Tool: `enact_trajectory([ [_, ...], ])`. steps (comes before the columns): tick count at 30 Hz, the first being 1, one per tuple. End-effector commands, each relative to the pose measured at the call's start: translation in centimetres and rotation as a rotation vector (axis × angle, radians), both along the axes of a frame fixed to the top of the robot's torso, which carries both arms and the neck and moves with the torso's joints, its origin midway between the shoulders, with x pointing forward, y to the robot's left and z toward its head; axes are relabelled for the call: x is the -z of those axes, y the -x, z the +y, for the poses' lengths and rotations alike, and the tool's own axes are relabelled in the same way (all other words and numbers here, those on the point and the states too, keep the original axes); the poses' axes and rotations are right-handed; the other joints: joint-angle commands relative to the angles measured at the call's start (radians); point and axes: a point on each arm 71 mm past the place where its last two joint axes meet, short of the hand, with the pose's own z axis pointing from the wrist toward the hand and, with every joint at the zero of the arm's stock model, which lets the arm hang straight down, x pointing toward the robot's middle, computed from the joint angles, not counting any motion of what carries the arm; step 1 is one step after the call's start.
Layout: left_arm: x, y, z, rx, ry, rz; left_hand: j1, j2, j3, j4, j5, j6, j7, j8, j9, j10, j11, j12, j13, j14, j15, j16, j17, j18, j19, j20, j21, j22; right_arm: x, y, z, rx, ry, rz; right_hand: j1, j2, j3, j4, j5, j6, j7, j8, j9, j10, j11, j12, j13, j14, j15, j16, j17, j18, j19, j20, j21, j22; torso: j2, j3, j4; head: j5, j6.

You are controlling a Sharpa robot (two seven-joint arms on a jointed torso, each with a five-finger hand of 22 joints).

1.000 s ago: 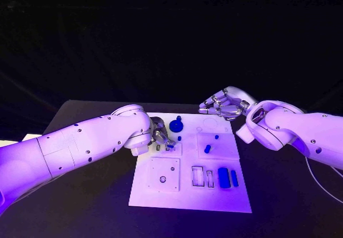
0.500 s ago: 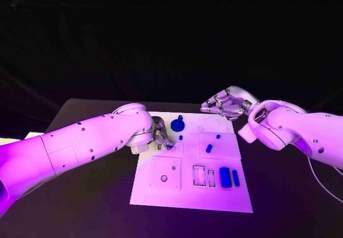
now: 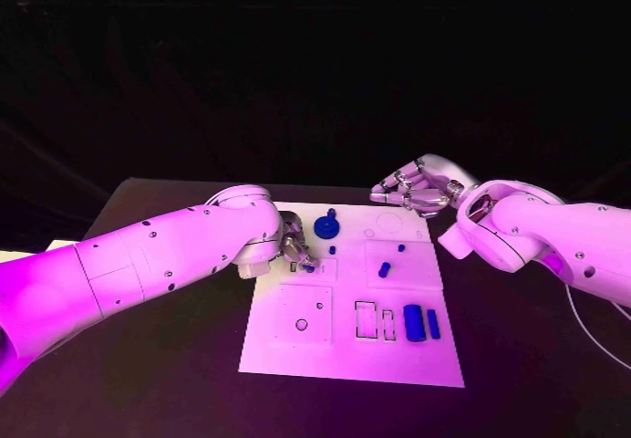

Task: Assemble the parts on the task board

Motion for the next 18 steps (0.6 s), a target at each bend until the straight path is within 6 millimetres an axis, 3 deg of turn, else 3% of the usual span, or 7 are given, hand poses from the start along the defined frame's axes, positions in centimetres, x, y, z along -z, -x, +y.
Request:
enact_trajectory([
  [1,0.27,0.09,0.12,0.019,-0.04,0.009,-0.004,0.004,0.146,-0.155,-0.006,0.007,-0.012,0.006,0.0,0.008,0.0,0.004,-0.001,0.103,0.002,0.002,0.263,-0.003,0.058,0.004,-0.001,0.163,0.09,0.02,0.13,-0.013,0.019,0.0,-0.009,-0.003,-0.006,-0.001,0.003,0.003,0.0,0.001,0.001,-0.009,-0.001,-0.007,-0.001,0.048,-0.007,-0.006,-0.001,0.009,-0.005,0.001,-0.007,-0.001,0.0,0.0001,0.0016,-0.001,-0.002],
  [9,0.29,-0.01,0.29,0.02,-0.05,0.007,-0.005,0.004,0.147,-0.158,-0.006,0.008,-0.012,0.006,0.0,0.007,-0.001,0.0,-0.006,0.103,0.002,0.002,0.263,-0.004,0.059,0.004,0.001,0.166,0.12,0.0,0.07,-0.014,0.023,0.001,-0.009,-0.002,-0.007,0.001,0.004,0.003,0.0,0.0,0.001,-0.01,-0.001,-0.007,-0.001,0.048,-0.007,-0.007,-0.003,0.009,-0.006,0.001,-0.008,-0.002,0.001,0.0001,-0.0005,0.004,-0.003],
  [18,0.43,0.1,0.3,0.041,-0.071,0.026,-0.006,0.004,0.148,-0.16,-0.006,0.009,-0.012,0.006,0.0,0.007,-0.001,0.0,-0.005,0.103,0.001,0.002,0.263,-0.004,0.059,0.004,0.001,0.167,0.14,-0.02,0.07,-0.016,0.027,0.001,-0.009,-0.002,-0.007,0.001,0.004,0.003,0.0,0.0,0.001,-0.01,-0.001,-0.007,-0.001,0.048,-0.007,-0.007,-0.003,0.009,-0.006,0.001,-0.008,-0.002,0.001,-0.0006,0.0005,-0.001,-0.004],
])
